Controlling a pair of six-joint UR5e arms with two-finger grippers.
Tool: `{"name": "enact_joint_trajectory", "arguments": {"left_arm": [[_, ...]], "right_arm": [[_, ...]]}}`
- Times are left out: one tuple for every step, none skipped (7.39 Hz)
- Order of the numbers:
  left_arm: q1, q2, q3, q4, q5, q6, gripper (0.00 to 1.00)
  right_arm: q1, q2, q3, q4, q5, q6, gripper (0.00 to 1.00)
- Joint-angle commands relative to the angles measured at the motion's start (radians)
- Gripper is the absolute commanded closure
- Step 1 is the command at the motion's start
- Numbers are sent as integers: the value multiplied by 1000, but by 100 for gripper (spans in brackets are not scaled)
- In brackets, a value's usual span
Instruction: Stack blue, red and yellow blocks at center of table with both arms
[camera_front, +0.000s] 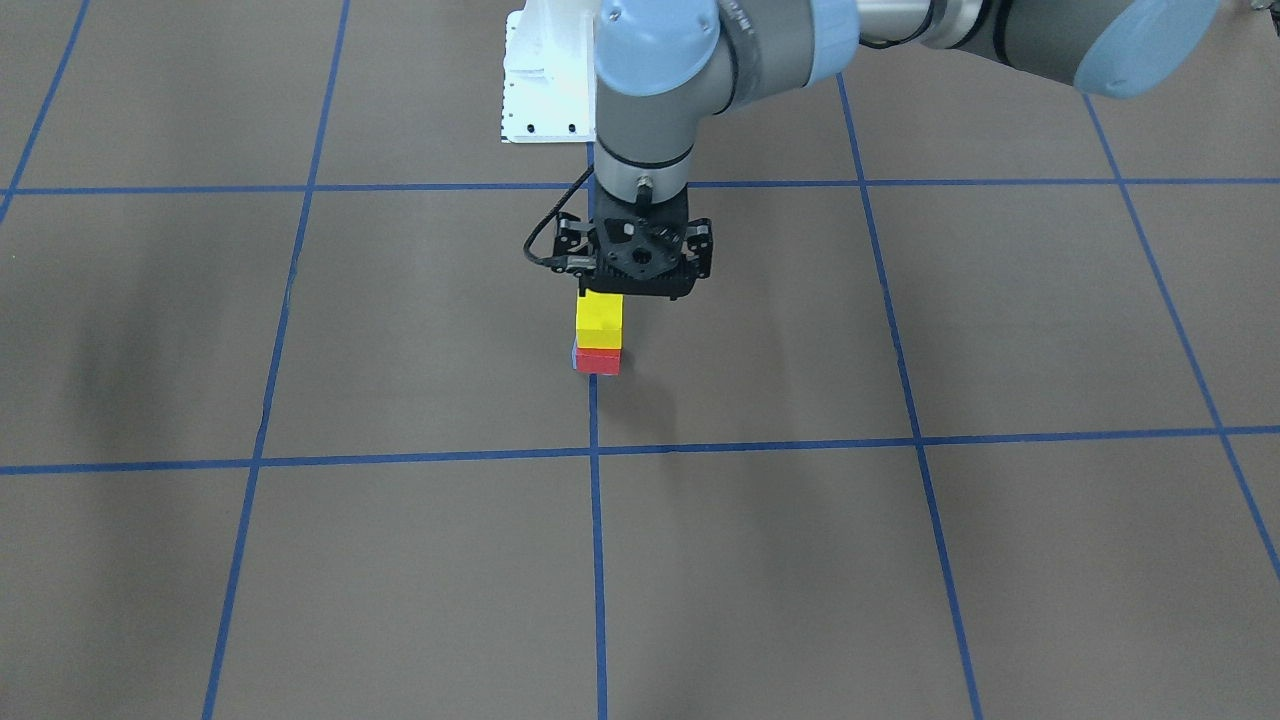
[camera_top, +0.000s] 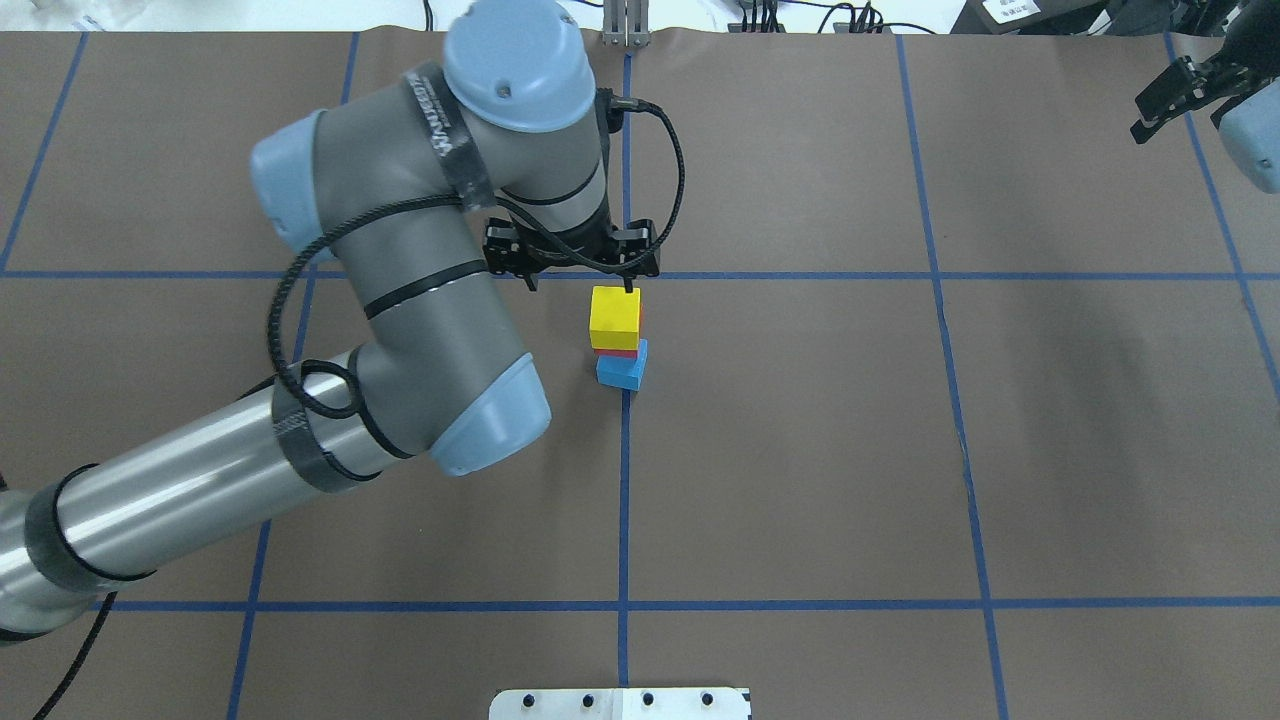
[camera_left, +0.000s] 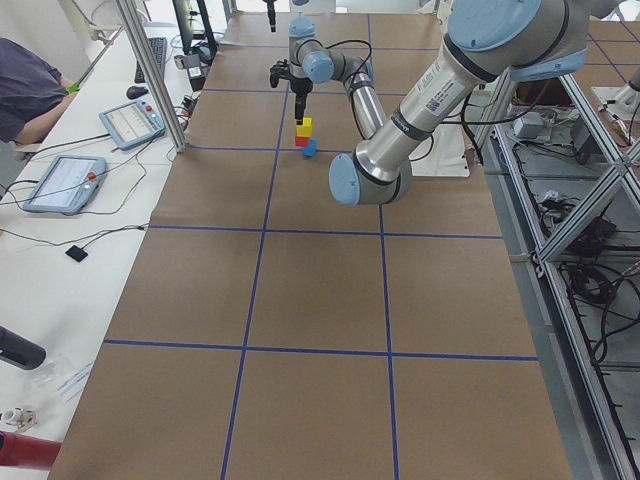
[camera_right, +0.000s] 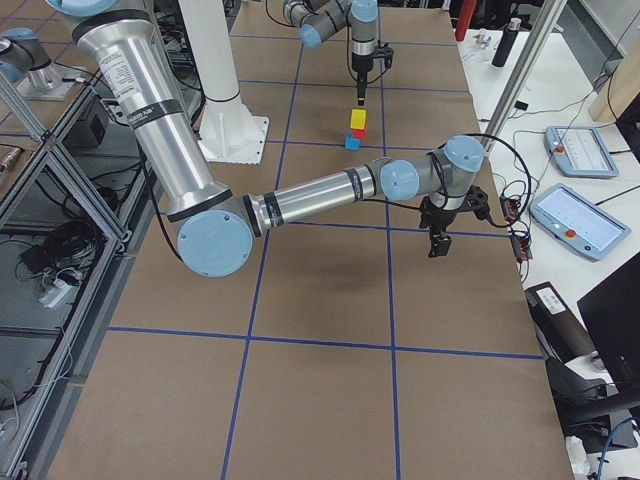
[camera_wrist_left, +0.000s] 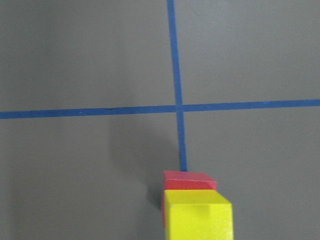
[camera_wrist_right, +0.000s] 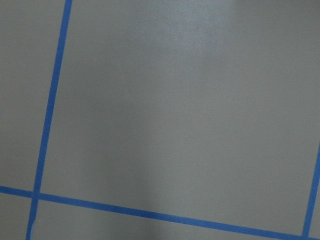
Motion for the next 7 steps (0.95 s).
{"name": "enact_joint_trajectory", "arguments": {"left_arm": [[-96, 313, -384, 82, -3, 121, 0], [-189, 474, -467, 75, -30, 234, 0], [-321, 582, -468, 72, -146, 463, 0], [-477, 654, -418, 69, -200, 662, 0], [-623, 679, -298, 61, -210, 874, 0], [-790, 679, -120, 32, -344, 1037, 0], [-899, 696, 23, -35, -427, 1292, 0]], "right_arm": [[-6, -32, 15, 3, -9, -7, 0], [-16, -33, 3, 3, -21, -6, 0], [-11, -33, 14, 3, -21, -4, 0], [12, -35, 14, 1, -17, -3, 0], [59, -36, 12, -2, -1, -3, 0], [96, -38, 12, -6, 23, -6, 0], [136, -44, 15, -11, 28, -9, 0]]}}
